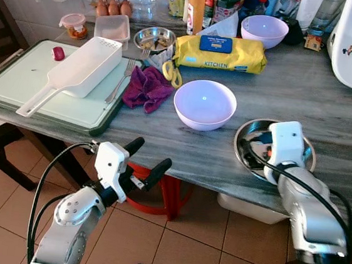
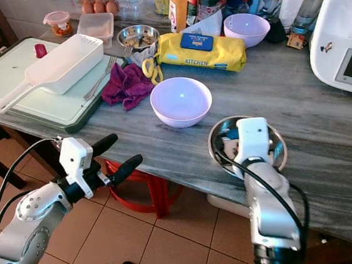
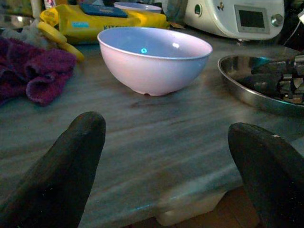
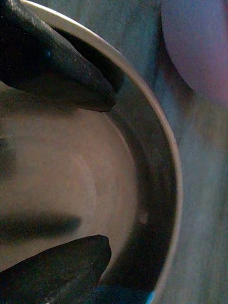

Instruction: Setting the table

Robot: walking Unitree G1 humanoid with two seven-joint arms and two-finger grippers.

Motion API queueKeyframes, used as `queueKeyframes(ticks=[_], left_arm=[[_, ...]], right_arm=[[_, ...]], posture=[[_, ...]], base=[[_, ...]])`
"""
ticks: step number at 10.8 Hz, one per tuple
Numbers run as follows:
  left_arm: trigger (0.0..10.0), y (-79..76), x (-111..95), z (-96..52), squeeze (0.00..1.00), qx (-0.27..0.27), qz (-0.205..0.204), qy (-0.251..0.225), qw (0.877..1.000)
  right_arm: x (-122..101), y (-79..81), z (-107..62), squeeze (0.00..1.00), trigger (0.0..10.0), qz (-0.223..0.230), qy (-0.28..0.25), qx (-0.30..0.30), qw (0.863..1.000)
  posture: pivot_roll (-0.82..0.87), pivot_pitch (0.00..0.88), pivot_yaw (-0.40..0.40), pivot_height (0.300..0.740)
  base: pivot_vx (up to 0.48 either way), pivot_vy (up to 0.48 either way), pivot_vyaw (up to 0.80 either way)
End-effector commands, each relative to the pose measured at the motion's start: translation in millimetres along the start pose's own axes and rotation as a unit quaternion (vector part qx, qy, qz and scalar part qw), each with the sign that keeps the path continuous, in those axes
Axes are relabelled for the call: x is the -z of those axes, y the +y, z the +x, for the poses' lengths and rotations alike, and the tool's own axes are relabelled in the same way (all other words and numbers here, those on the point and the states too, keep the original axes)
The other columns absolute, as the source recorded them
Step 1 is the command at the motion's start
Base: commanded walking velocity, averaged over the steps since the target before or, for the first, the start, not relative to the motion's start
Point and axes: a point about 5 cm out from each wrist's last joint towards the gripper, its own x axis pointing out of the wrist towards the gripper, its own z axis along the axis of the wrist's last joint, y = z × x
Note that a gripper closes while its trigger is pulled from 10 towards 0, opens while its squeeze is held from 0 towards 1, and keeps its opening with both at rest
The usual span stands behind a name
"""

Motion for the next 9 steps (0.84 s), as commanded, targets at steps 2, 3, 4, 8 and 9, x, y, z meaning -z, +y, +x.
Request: queueKeyframes(ticks=[2,3,4,8,9], left_arm=[[10.0,0.7,0,-3.8,0.0,-0.004,0.003,0.007,1.0],[10.0,0.4,0,-2.8,0.0,-0.004,0.004,0.007,1.0],[10.0,0.6,-1,-2.5,0.0,-0.004,0.004,0.006,1.0],[10.0,-0.1,0,-2.0,0.0,-0.004,0.006,0.007,1.0],[10.0,0.4,0,-1.6,0.0,-0.005,0.006,0.007,1.0]], right_arm=[[-1,8.8,6.3,1.0,10.0,0.006,0.001,-0.024,1.0],[-4,12.6,8.5,1.0,10.0,0.008,-0.004,-0.03,1.0],[-4,13.2,9.2,1.0,10.0,0.01,-0.005,-0.031,0.999],[-12,29.5,11.8,1.0,10.0,0.038,-0.022,-0.066,0.997],[-12,31.0,11.6,1.0,10.0,0.038,-0.022,-0.069,0.997]], posture=[[-0.11,0.189,0.081,0.74],[-0.11,0.188,0.082,0.74],[-0.1,0.185,0.084,0.74],[-0.1,0.184,0.085,0.74],[-0.1,0.182,0.085,0.74]], base=[[0.0,0.0,0.0],[0.0,0.0,0.0],[0.0,0.0,0.0],[0.0,0.0,0.0],[0.0,0.0,0.0]])
